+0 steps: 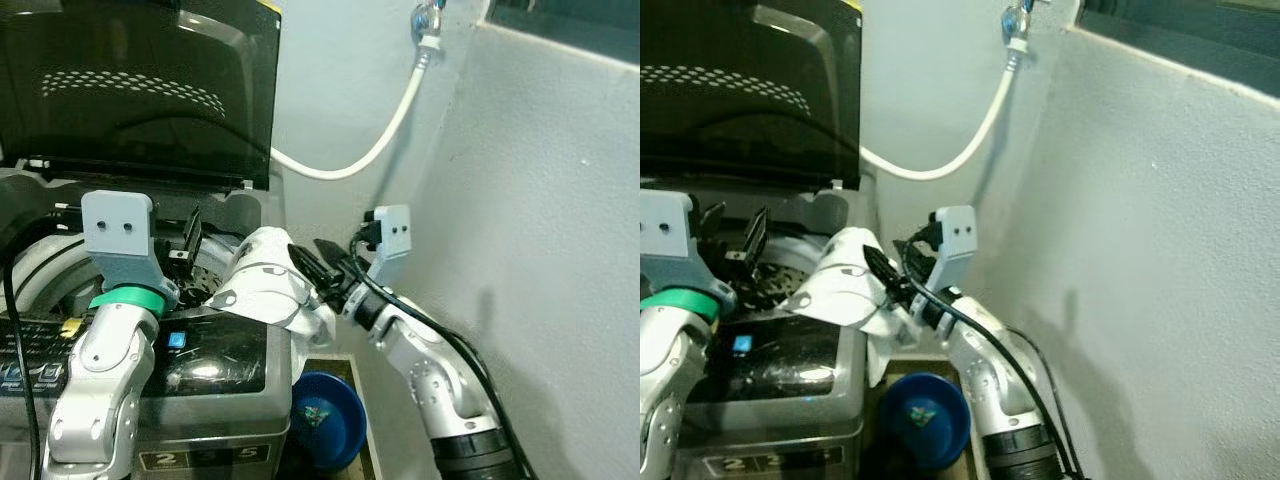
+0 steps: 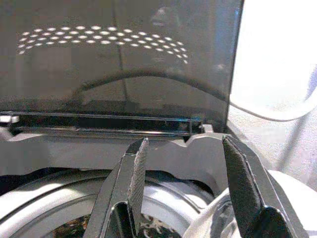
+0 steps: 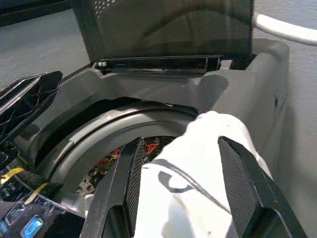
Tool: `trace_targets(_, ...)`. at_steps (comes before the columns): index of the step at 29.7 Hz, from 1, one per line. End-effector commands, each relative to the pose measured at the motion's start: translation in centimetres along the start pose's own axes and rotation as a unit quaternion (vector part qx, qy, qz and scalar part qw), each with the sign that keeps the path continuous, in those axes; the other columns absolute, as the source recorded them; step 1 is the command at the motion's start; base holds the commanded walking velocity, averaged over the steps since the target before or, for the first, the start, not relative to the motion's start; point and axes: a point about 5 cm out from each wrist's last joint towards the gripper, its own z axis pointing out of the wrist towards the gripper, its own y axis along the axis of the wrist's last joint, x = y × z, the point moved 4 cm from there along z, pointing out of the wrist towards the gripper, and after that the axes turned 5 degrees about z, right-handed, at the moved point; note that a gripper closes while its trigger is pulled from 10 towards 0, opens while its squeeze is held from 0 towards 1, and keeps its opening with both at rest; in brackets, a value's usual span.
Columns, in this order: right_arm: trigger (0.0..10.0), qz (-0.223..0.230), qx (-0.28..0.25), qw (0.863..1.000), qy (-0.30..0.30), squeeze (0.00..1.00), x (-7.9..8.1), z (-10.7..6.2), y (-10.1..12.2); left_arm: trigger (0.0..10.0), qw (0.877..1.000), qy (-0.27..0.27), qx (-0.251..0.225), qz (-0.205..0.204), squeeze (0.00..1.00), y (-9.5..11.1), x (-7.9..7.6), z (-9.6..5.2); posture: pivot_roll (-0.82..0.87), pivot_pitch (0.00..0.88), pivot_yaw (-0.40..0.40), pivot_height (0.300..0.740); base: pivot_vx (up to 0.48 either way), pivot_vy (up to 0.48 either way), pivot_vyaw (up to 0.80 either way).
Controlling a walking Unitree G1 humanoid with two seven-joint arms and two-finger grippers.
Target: Clothes washing
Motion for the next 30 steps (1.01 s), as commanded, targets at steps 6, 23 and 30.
trace_targets(6,10.0,-0.059,0.076,0.994,0.047,0.00,-0.3,1.4,-0.3,10.0,1.000,-0.016,0.002,0.015,0.00,-0.2,0.6,-0.2,0.03,0.014,-0.108,0.740,0.000,0.000,0.00)
trace_targets(23,10.0,-0.070,0.156,0.954,0.245,1.00,0.9,1.2,4.8,10.0,0.976,-0.202,0.028,0.077,0.00,1.5,4.1,-3.3,0.05,0.042,-0.099,0.740,0.000,0.000,0.00)
trace_targets(30,10.0,-0.082,0.191,0.932,0.297,1.00,0.9,-0.5,5.8,10.0,0.956,-0.276,0.063,0.071,0.00,1.2,4.4,-5.5,0.05,0.045,-0.098,0.740,0.000,0.000,0.00)
